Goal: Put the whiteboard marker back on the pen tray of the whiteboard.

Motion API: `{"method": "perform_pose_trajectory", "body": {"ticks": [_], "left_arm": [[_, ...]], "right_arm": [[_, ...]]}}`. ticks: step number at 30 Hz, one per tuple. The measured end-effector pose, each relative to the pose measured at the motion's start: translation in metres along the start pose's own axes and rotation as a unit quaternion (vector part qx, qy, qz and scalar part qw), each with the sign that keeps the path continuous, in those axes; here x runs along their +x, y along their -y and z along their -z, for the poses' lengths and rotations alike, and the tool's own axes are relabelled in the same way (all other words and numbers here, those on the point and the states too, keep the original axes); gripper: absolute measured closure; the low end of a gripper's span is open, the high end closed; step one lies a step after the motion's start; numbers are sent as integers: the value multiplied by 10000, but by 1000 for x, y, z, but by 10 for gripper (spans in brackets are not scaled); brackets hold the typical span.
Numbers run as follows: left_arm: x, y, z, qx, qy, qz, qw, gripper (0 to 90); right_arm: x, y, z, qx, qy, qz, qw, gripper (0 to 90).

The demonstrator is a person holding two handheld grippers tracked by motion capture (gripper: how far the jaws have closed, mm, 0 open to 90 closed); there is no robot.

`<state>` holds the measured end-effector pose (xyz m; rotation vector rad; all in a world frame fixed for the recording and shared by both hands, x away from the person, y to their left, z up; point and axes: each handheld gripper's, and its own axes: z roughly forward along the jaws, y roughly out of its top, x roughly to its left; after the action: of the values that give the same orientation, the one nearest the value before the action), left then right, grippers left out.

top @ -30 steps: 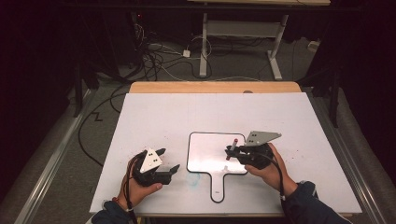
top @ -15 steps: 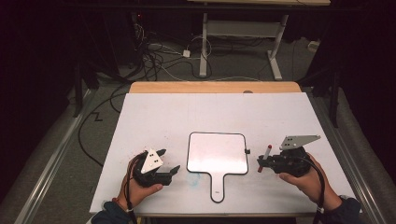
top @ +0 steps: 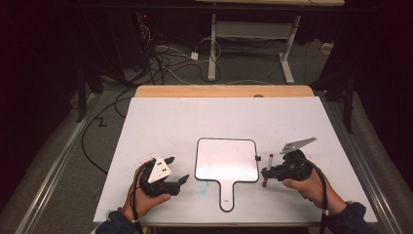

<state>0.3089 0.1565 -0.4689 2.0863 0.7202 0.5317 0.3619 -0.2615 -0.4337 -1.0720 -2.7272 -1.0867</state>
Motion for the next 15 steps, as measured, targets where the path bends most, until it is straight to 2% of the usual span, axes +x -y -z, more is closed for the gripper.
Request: {"method": "perform_pose_trajectory", "body": {"ticks": [3, 4, 6, 7, 8, 9, 11, 15], "left_arm": [[0, -1, -2, 33, 43, -35, 10000, 230], [-1, -1, -2, 44, 40, -58, 10000, 240], [-2, -1, -2, 67, 76, -72, 9999, 248], [-2, 0, -2, 95, 84, -81, 9999, 248], [-2, 0, -3, 109, 84, -78, 9999, 246], [-2, 0, -3, 112, 83, -71, 9999, 243], [-1, -1, -3, 98, 85, -56, 9999, 241], [-2, -1, -4, 121, 86, -65, 9999, 240]], "right_arm": [[-8, -2, -15, -39, 322, 19, 9995, 752], [-10, -2, -20, -153, 408, 105, 9990, 773], [-16, 0, -29, -130, 651, 72, 9978, 796], [-19, 1, -31, -310, 621, 34, 9976, 808], [-21, 1, -32, -383, 604, -105, 9974, 811], [-22, 0, -33, -443, 670, -144, 9967, 816], [-21, -2, -35, -519, 897, -115, 9945, 815], [-12, -7, -42, -503, 1302, 165, 9901, 767]]}}
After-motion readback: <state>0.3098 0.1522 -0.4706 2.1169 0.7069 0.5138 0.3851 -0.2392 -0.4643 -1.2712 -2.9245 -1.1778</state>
